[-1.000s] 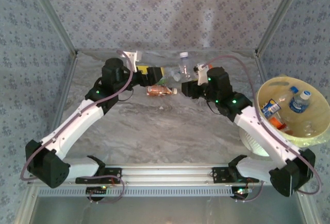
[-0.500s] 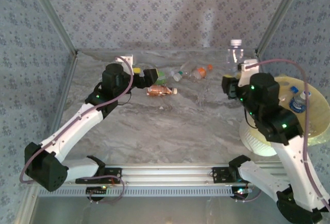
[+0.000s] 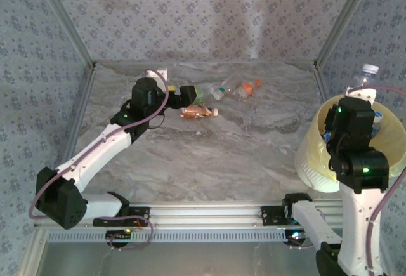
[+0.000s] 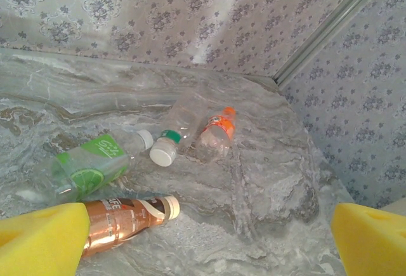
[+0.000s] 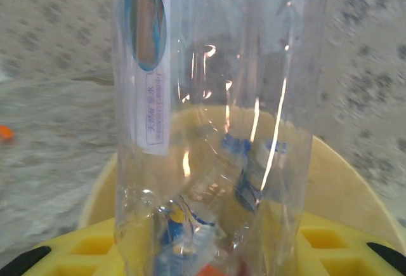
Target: Put the plastic bottles in the bin
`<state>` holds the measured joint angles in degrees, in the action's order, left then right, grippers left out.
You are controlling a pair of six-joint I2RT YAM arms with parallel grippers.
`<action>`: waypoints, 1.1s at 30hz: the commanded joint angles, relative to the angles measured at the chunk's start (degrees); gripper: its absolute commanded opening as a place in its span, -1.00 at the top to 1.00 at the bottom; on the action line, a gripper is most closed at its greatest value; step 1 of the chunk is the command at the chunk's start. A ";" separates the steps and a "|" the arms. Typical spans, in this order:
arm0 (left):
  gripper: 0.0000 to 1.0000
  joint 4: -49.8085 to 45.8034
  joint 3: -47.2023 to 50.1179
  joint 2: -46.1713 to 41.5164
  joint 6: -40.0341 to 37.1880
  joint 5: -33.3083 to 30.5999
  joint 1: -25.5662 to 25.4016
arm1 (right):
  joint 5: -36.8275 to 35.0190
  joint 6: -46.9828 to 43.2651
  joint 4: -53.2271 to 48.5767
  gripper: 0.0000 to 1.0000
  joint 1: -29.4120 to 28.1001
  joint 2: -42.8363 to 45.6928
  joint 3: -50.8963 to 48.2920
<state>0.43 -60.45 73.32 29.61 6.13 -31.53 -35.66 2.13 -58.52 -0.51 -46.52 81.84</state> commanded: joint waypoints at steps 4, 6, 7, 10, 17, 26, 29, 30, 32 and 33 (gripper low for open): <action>-0.96 0.83 -2.98 1.35 0.30 0.38 -0.16 | 4.47 1.54 4.28 0.04 10.53 -1.49 -4.92; -0.96 0.49 -2.76 1.29 0.11 0.20 -0.10 | 9.80 3.63 4.47 -0.02 14.23 -2.92 -5.53; -0.96 0.25 -2.75 1.20 -0.03 0.09 -0.04 | 12.46 4.59 4.32 -0.10 15.58 -3.57 -5.64; -0.96 -0.73 -2.74 1.06 -0.42 -1.00 -0.04 | 21.34 6.63 4.16 -0.59 17.86 -4.71 -5.81; -0.96 -1.04 -3.05 2.14 -0.25 -1.60 0.62 | 26.62 7.51 6.24 -0.82 17.97 -2.76 -6.04; -0.96 -5.57 -5.71 6.30 -3.06 -2.60 1.10 | 25.59 7.88 8.97 -1.00 17.84 0.65 -5.33; -0.96 -7.70 -6.68 7.76 -7.79 -1.92 1.14 | 30.88 7.63 11.16 -1.00 17.74 1.80 -6.09; -0.96 -8.49 -6.94 8.13 -9.24 -1.91 1.14 | 33.37 7.79 12.56 -1.00 17.51 2.34 -6.77; -0.96 -10.21 -7.71 9.03 -10.25 -2.14 1.33 | 37.33 7.97 15.42 -1.00 17.11 3.56 -8.34; -0.96 -10.96 -8.17 9.47 -9.91 -2.18 1.41 | 39.74 8.06 17.10 -1.00 16.80 4.17 -9.10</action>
<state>-7.18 -65.78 81.91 23.20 4.60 -30.52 -3.60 9.47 -46.61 16.82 -43.81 74.37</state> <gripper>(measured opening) 0.979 0.999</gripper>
